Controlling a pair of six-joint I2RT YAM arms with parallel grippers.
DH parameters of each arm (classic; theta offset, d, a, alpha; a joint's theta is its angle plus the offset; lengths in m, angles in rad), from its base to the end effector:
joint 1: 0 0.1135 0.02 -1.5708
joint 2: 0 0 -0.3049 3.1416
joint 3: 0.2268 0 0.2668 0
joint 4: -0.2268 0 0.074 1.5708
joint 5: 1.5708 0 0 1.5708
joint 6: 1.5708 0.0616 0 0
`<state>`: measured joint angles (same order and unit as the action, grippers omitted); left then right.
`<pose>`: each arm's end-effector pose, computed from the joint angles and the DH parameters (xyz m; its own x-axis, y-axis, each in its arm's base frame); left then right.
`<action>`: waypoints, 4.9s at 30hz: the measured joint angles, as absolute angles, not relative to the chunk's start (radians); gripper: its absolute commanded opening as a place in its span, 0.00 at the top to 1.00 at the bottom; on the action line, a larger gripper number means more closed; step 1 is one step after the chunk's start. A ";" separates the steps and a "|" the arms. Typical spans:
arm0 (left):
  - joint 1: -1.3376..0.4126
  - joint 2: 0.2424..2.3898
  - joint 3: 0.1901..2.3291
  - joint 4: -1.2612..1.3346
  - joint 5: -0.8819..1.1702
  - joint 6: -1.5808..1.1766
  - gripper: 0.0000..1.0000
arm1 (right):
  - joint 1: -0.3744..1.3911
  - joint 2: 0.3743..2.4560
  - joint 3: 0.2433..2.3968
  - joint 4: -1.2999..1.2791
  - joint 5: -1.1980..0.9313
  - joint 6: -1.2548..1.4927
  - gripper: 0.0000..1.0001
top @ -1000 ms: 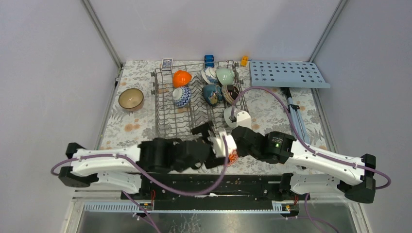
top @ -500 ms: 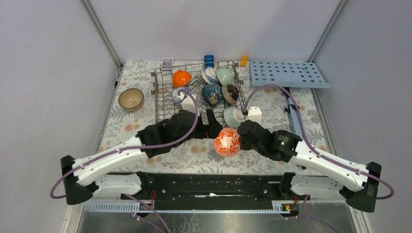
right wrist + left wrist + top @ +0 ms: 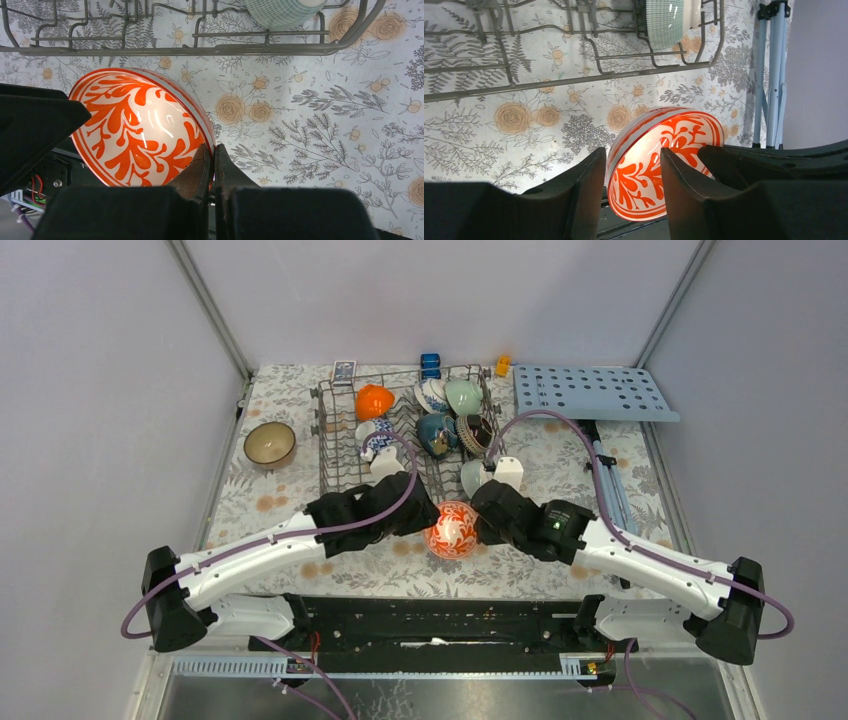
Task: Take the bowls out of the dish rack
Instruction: Place the bowl at the center of the board.
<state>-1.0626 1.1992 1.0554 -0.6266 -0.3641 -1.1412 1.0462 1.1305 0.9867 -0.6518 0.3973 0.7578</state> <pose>0.1503 -0.2248 0.3281 -0.7703 -0.3629 -0.5244 -0.0199 0.8355 -0.5491 0.1446 0.2023 0.3180 -0.7152 0.0295 -0.6983 -0.2353 0.9306 0.2803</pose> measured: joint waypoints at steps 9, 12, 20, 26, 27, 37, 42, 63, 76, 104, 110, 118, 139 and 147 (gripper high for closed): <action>-1.061 1.201 1.053 -0.661 -0.397 -1.152 0.69 | 1.044 1.159 1.015 -0.638 0.375 0.761 1.00; -1.058 1.208 1.052 -0.665 -0.403 -1.151 0.71 | 1.041 1.159 1.017 -0.638 0.374 0.760 1.00; -1.058 1.214 1.034 -0.657 -0.404 -1.148 0.74 | 1.040 1.165 1.017 -0.638 0.368 0.760 1.00; -1.059 1.214 1.010 -0.636 -0.387 -1.122 0.83 | 1.039 1.168 1.017 -0.646 0.365 0.756 1.00; -1.059 1.214 1.005 -0.633 -0.383 -1.117 0.83 | 1.038 1.169 1.017 -0.647 0.364 0.755 1.00; -1.059 1.214 0.971 -0.608 -0.362 -1.102 0.62 | 1.038 1.174 1.018 -0.632 0.353 0.764 1.00; -1.059 1.214 0.970 -0.607 -0.355 -1.098 0.75 | 1.038 1.174 1.018 -0.630 0.353 0.765 1.00; -1.057 1.196 0.950 -0.604 -0.311 -1.001 1.00 | 1.034 1.164 1.072 -0.607 0.289 0.712 0.22; -0.672 1.087 1.060 -0.702 -0.321 -0.839 1.00 | 1.034 0.958 1.023 -0.585 0.276 0.630 0.19; 0.282 1.109 0.857 -0.686 -0.193 -0.900 1.00 | 1.034 0.867 0.664 -0.199 -0.055 0.524 0.20; 0.300 1.144 0.777 -0.626 -0.202 -0.967 1.00 | 1.034 0.822 0.657 -0.200 -0.055 0.532 0.21; 0.343 1.178 0.710 -0.518 -0.211 -1.030 1.00 | 1.034 0.797 0.657 -0.232 -0.043 0.532 0.21; 0.406 1.293 0.660 -0.376 -0.190 -1.041 0.94 | 1.034 0.792 0.657 -0.282 -0.010 0.532 0.20; 0.423 1.313 0.660 -0.348 -0.187 -1.010 0.79 | 1.034 0.793 0.657 -0.305 0.002 0.533 0.20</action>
<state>0.4232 1.3128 0.6598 -0.3485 -0.1867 -1.0100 1.0340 0.7925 0.6567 -0.3050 0.0021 0.5331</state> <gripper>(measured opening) 0.183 0.796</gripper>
